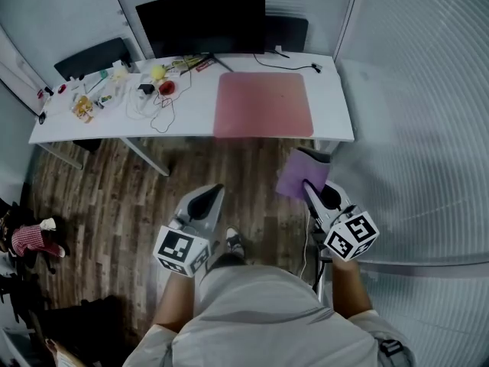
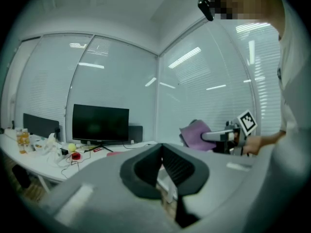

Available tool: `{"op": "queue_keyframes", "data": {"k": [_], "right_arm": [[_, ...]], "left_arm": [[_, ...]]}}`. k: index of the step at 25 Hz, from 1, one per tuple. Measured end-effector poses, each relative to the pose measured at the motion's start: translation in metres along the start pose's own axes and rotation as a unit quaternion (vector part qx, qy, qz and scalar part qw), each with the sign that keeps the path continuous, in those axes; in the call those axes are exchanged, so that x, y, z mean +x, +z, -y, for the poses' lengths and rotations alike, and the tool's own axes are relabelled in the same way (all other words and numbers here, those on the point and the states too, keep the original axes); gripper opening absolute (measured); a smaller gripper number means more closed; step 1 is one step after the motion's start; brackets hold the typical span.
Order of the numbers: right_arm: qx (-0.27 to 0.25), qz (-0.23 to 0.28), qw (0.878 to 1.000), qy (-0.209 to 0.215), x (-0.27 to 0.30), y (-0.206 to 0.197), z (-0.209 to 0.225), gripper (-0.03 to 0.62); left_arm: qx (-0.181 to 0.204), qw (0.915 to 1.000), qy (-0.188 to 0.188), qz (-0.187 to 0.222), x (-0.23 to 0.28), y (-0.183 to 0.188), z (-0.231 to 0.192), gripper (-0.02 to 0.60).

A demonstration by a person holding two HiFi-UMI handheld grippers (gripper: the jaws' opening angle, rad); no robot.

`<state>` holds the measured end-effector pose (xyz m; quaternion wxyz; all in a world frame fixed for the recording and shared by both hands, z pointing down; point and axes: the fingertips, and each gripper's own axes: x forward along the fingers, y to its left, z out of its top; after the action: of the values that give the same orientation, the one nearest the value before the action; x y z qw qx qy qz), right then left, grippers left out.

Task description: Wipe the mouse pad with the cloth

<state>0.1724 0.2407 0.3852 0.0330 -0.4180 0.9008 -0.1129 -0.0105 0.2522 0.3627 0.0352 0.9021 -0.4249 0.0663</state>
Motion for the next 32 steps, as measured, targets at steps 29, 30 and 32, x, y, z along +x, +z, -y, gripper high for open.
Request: {"op": "queue_keyframes", "data": {"k": [29,30,32], "right_arm": [[-0.014,-0.122,0.992,0.012,0.338,0.004,0.042,0.057],[-0.010,-0.122,0.992,0.014,0.343,0.004,0.051,0.057],[-0.002,-0.119,0.993,0.018,0.355,0.004,0.071,0.057]], "left_arm": [[-0.094,0.9943,0.050,-0.002,0.080,-0.024,-0.314,0.003],[-0.090,0.9946,0.051,-0.004,0.087,-0.023,-0.317,0.003],[-0.083,0.9950,0.056,-0.007,0.103,-0.017,-0.326,0.003]]}}
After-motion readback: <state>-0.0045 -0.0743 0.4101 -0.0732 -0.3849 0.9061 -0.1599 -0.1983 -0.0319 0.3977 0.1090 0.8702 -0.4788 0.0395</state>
